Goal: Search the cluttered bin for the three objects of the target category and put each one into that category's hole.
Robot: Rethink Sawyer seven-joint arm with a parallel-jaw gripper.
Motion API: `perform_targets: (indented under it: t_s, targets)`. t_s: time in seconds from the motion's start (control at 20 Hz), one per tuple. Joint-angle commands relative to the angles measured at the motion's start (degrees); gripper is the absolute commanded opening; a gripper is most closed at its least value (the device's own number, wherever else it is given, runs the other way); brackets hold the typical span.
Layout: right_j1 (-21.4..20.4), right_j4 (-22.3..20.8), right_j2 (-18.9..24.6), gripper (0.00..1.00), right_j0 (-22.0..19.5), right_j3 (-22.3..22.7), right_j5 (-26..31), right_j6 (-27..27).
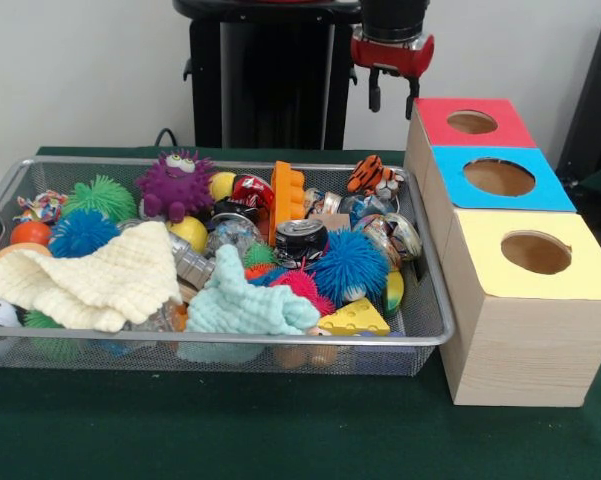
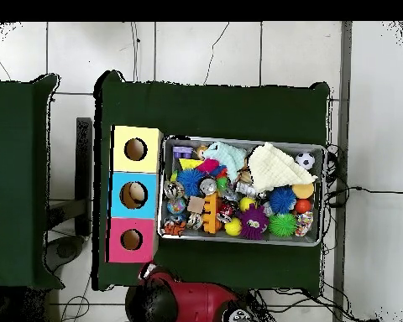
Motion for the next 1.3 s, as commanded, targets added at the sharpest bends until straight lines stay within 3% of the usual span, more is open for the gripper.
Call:
perform_targets:
  t_s: [0.05,0.45,0.85,1.3]
  targets:
    - [1.76,3.78,3.26,1.00,0.01,-10.92,3.94,5.31]
    - [2.11,2.91,3.15,1.00,-0.29,-11.87,4.23,4.35]
    - [1.63,0.12,3.74,1.00,-3.42,-13.92,8.35,-0.28]
    - [0.71,-1.51,2.90,1.00,-2.75,-15.31,10.74,-0.68]
